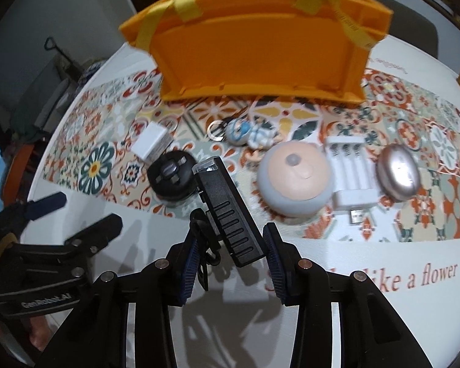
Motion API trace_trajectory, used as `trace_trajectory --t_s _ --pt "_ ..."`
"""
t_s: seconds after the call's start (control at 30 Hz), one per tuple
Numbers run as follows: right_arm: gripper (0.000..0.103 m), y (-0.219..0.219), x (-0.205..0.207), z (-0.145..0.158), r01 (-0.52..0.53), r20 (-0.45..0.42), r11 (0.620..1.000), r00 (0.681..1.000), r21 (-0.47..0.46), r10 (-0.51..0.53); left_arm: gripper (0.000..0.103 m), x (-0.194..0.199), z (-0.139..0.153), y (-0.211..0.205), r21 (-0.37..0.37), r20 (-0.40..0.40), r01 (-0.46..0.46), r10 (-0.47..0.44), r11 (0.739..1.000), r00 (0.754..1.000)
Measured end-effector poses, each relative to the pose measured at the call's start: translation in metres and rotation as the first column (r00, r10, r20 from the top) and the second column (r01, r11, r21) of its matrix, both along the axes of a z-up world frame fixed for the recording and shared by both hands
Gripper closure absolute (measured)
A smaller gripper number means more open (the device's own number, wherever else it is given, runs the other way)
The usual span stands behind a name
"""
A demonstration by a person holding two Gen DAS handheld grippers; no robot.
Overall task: Organize rigid objects
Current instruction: 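Grasp the black round cable organizer with the left tool while the right tool holds the bike light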
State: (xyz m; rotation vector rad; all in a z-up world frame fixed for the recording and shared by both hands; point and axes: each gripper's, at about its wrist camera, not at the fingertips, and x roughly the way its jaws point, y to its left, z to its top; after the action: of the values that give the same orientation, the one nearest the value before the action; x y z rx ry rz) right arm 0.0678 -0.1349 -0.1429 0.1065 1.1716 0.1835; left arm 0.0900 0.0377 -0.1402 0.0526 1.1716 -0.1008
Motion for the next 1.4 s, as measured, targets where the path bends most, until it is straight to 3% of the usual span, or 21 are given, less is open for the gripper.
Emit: trace_trajectory --t_s 0.2,0.4,0.73,1.4 --pt "0.062 -0.016 0.001 0.016 0.032 0.056 0.999 0.998 -0.039 -0.030 0.000 0.006 0.001 -0.014 -0.048 0.049 0.005 -0.002 0.999 0.999" --pt "0.062 -0.025 0.005 0.021 0.035 0.084 0.996 0.996 -0.080 -0.028 0.000 0.013 -0.004 -0.029 -0.050 0.079 0.011 -0.007 0.999 0.997" --pt "0.062 -0.026 0.012 0.016 0.001 0.086 0.990 0.996 -0.141 0.012 0.002 0.022 -0.020 -0.043 -0.025 0.087 -0.011 0.014 1.000 0.996" --pt "0.062 -0.029 0.025 0.001 -0.012 0.053 0.984 0.998 -0.176 0.021 0.012 0.041 -0.045 -0.056 -0.007 0.085 -0.009 0.010 1.000 0.996"
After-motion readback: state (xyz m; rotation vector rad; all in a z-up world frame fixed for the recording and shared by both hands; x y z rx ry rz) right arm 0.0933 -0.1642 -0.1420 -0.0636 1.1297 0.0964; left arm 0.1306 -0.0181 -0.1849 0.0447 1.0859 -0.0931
